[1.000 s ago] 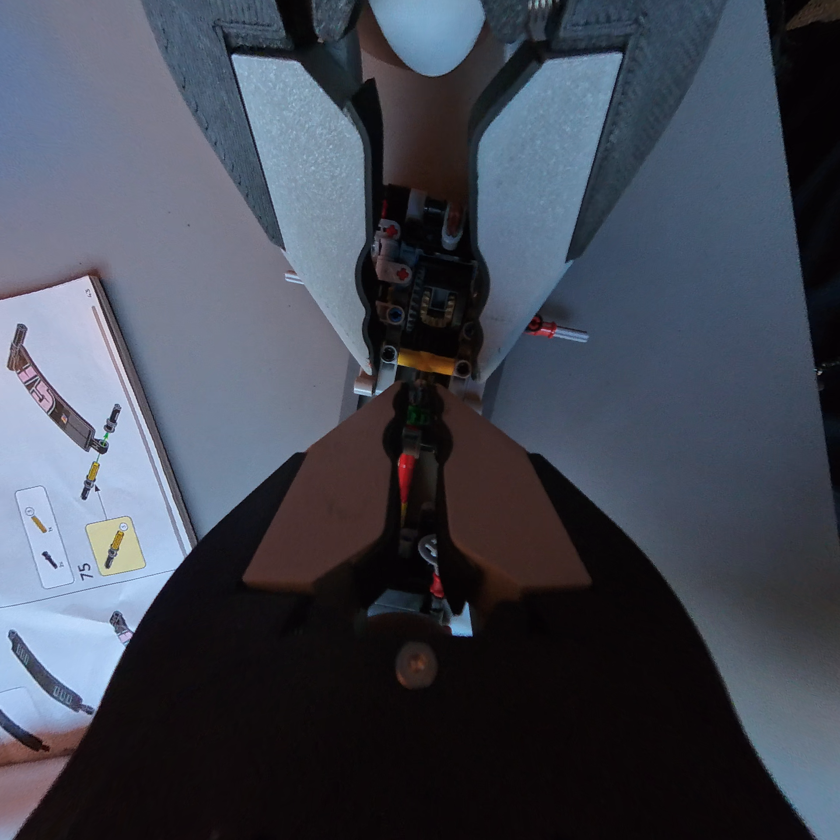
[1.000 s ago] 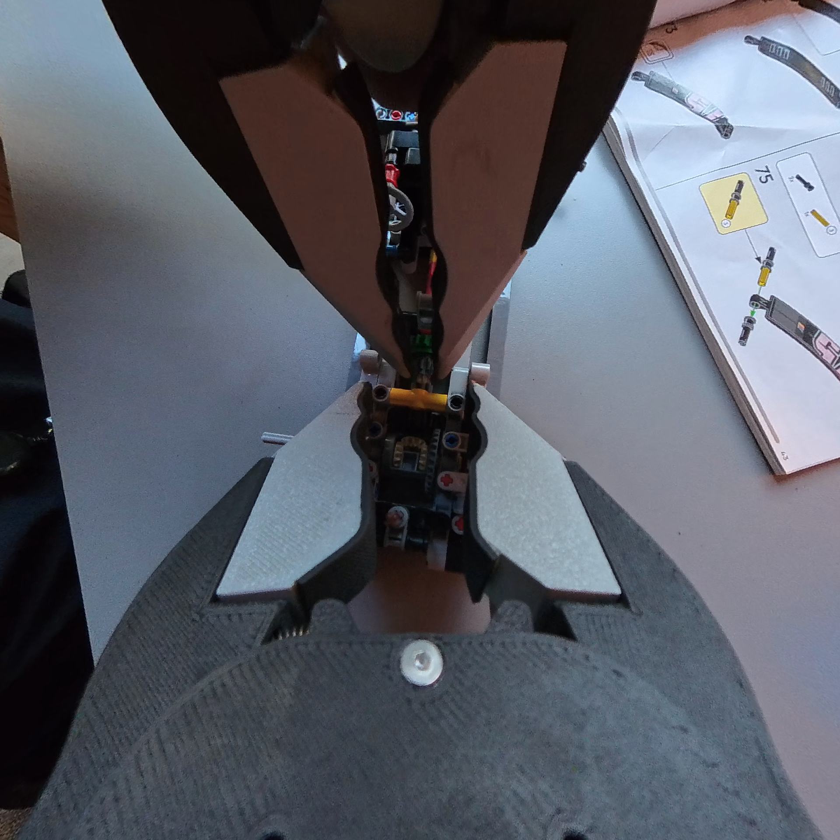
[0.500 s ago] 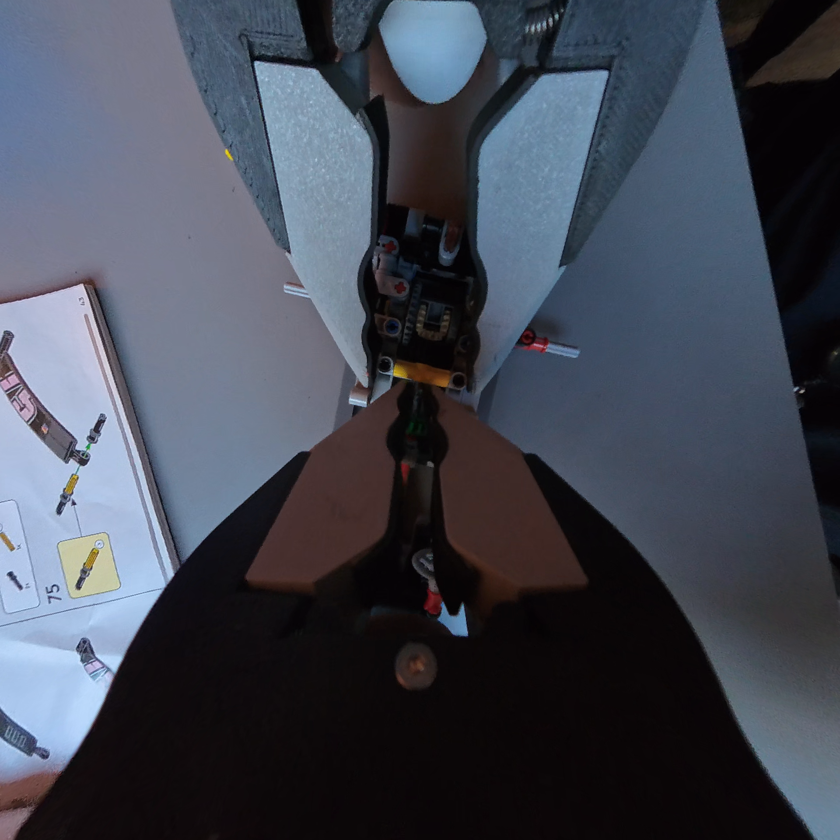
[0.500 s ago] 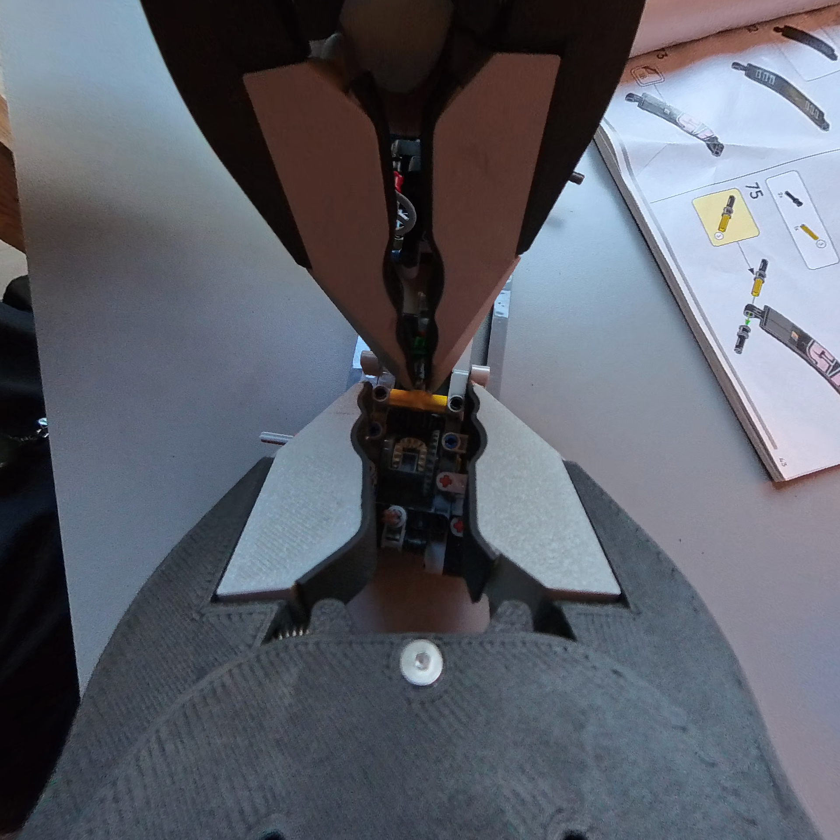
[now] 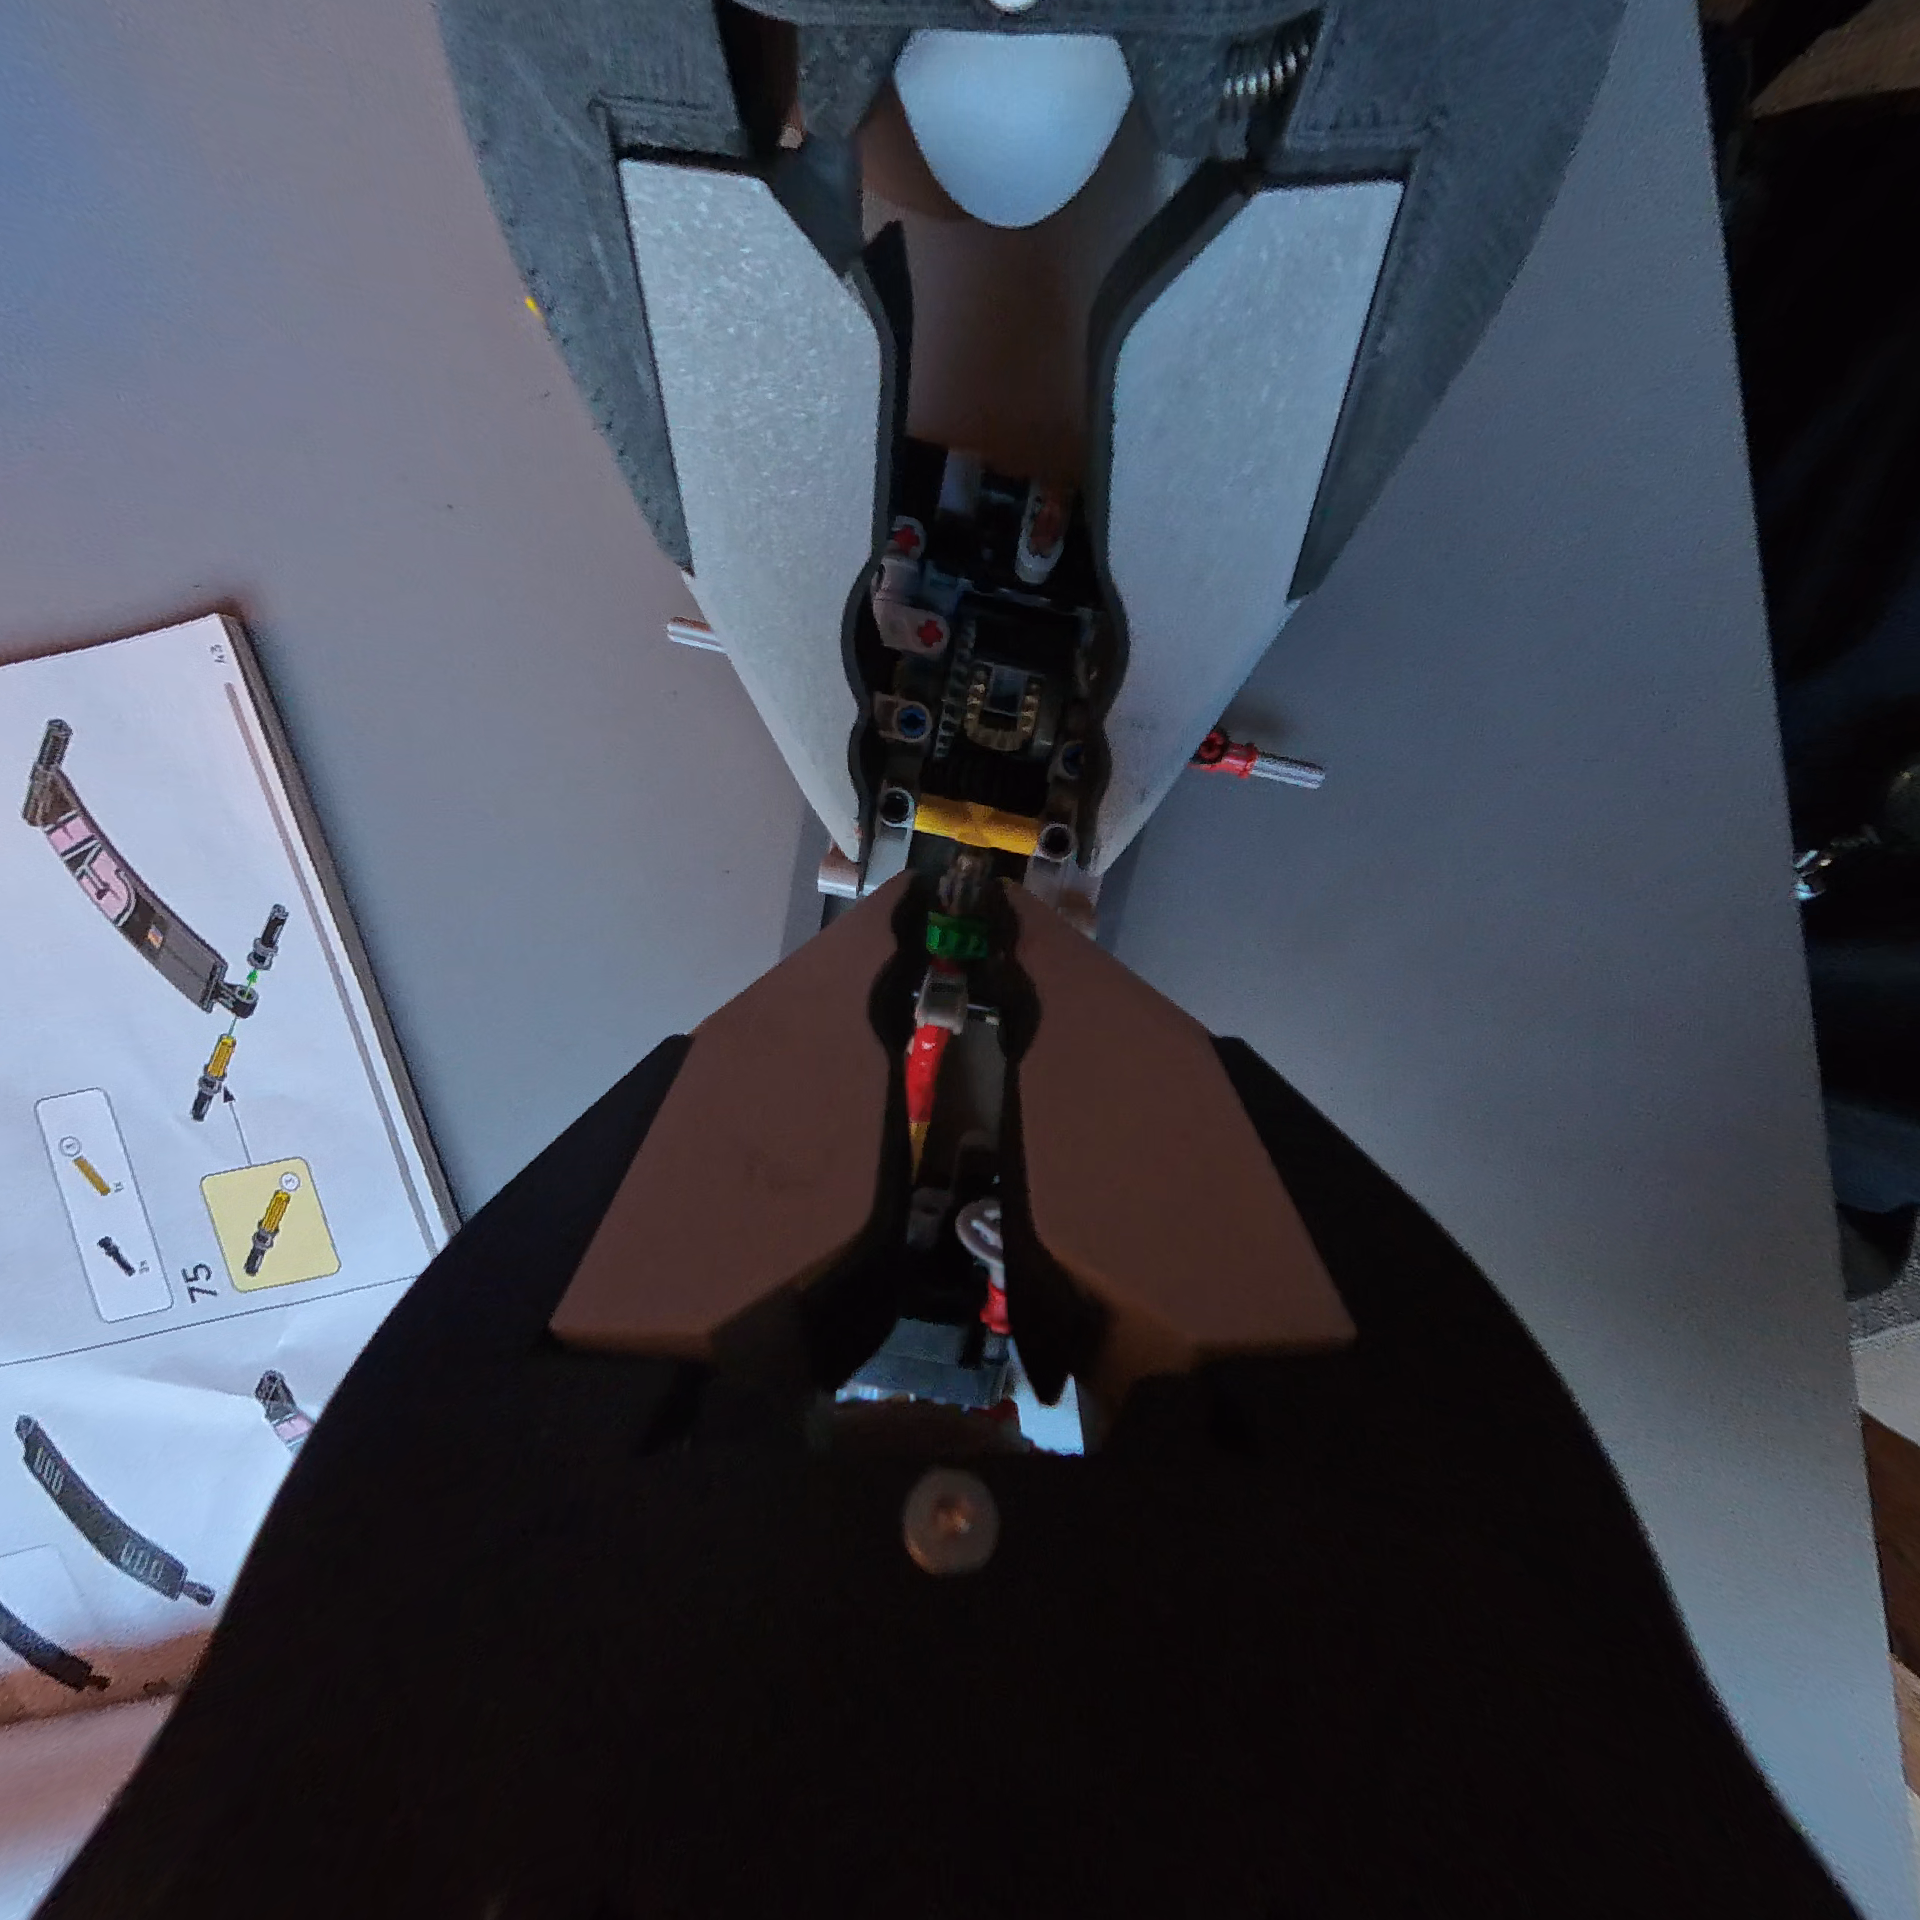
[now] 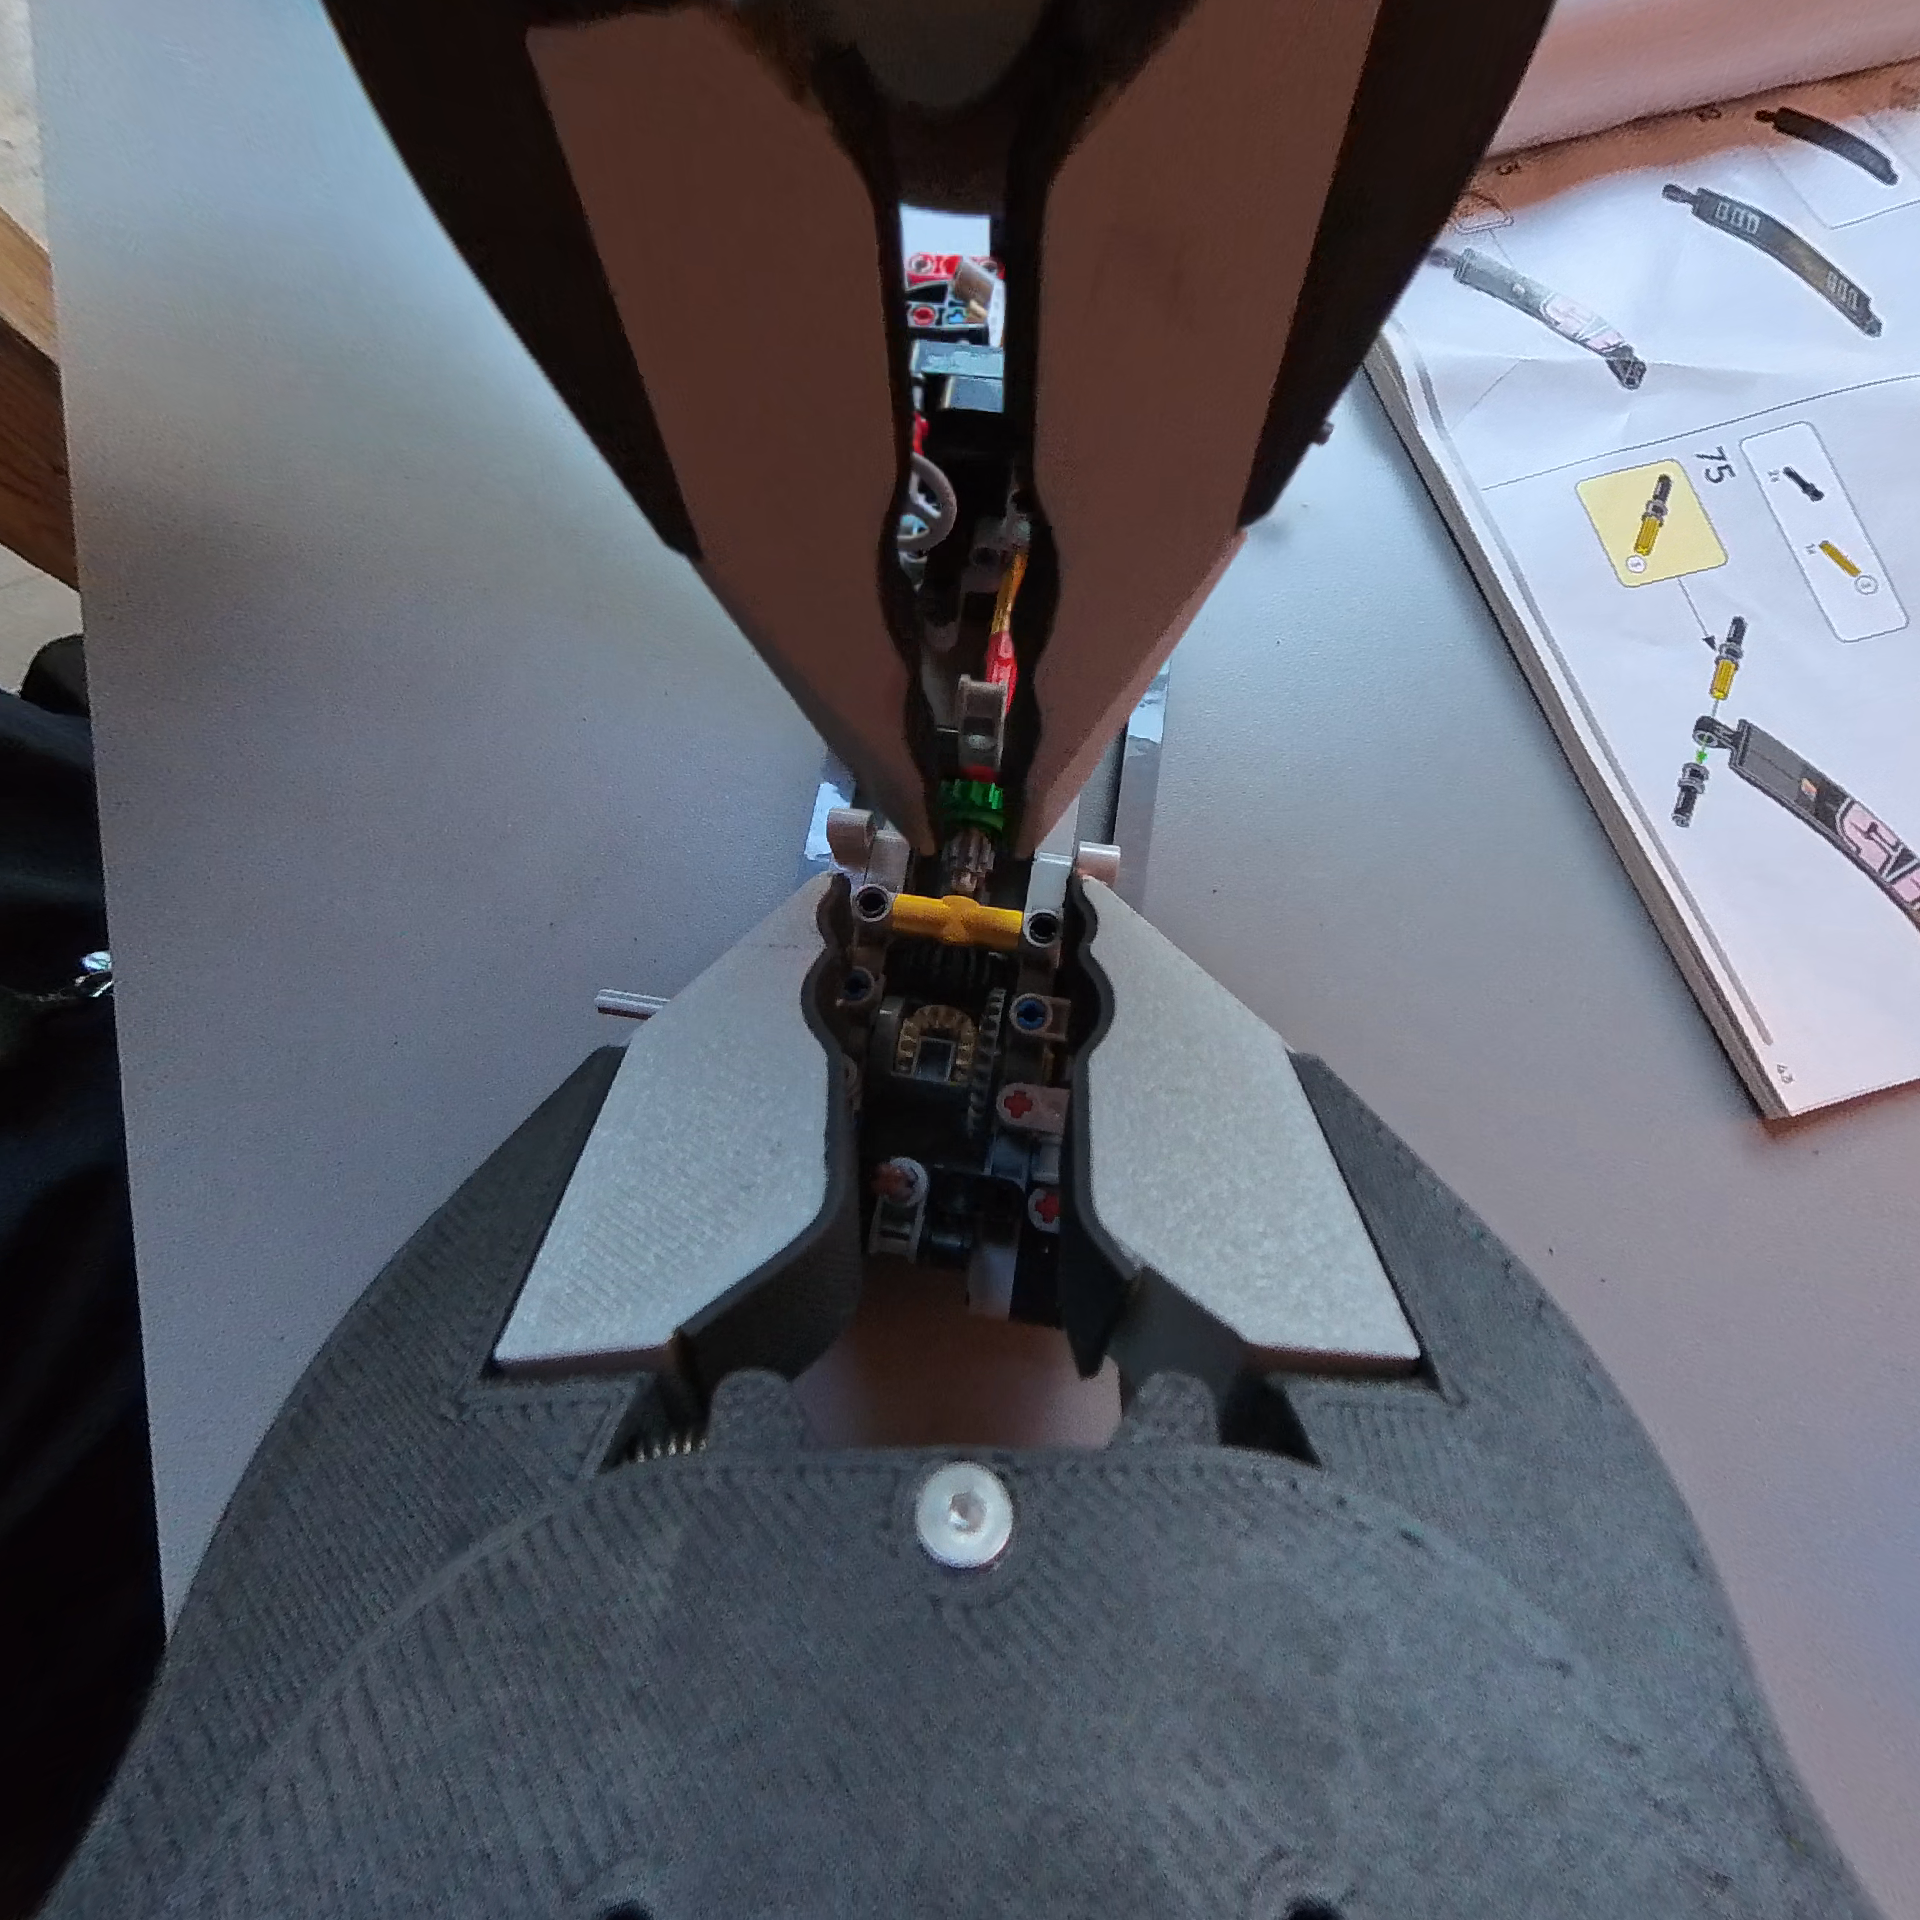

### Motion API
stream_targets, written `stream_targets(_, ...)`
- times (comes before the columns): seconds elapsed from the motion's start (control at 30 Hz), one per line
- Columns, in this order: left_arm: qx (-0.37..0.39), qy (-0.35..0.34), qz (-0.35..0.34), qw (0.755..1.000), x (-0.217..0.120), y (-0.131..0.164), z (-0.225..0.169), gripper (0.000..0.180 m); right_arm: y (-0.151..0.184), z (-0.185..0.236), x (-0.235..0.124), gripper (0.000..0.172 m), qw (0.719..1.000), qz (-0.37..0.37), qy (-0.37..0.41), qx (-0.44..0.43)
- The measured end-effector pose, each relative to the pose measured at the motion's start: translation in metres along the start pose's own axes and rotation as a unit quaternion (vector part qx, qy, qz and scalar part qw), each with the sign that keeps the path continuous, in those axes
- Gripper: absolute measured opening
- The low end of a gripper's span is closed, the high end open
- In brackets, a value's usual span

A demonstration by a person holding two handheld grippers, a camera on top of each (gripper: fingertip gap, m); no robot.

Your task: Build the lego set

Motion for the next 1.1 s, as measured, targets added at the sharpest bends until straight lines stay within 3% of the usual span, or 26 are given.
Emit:
stream_targets(0.33,0.017,-0.005,0.030,0.999,0.0085,0.0017,-0.0015,0.005,0.0006,0.0003,-0.0006,0.039,1.000,-0.004,0.000,-0.007)
stream_targets(1.1,-0.011,-0.002,-0.034,0.999,0.0062,0.0061,0.0010,0.003,0.0016,0.0006,-0.0034,0.030,0.999,-0.042,0.003,-0.019)
Point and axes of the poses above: each gripper's, where its closed fingertips meet, x out along the fingers, y out of its underside, z = x × y across the jaws, the point moved 7 cm from there along -x, back along the fingers, and after that the axes turned 10 degrees about -z, right-handed, at the moved point
